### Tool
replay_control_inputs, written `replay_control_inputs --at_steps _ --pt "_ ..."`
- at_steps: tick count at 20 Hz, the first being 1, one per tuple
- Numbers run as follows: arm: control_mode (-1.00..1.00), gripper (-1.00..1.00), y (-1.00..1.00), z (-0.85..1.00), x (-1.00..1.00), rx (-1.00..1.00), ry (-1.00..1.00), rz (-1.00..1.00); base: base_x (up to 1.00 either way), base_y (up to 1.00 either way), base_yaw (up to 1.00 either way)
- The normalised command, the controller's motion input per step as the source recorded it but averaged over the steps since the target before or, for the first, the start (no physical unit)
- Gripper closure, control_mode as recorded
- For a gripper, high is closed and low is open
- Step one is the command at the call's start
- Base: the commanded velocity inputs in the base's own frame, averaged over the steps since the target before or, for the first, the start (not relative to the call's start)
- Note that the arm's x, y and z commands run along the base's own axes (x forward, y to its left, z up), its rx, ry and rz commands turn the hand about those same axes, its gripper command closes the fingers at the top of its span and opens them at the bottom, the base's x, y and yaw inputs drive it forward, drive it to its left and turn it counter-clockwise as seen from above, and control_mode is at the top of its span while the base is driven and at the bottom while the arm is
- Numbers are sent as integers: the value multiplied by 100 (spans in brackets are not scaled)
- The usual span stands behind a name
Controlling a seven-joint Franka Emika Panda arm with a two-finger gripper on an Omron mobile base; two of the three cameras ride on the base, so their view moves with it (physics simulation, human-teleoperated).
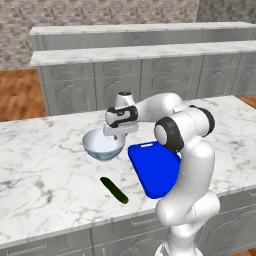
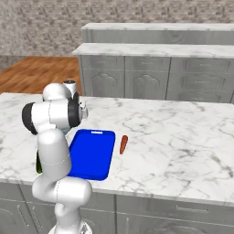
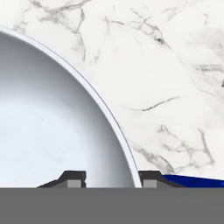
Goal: Place the two vegetables and bowl onto the tray for setting up a vegetable dip station.
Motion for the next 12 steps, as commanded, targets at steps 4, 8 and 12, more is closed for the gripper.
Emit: replay_control_inputs --at_steps 4,8,12 --pt "-100 100 0 0 0 3 -2 0 0 0 0" --pt "-100 100 0 0 0 2 -2 -3 0 0 0" --pt "-100 100 -18 21 -3 1 -1 -7 0 0 0"
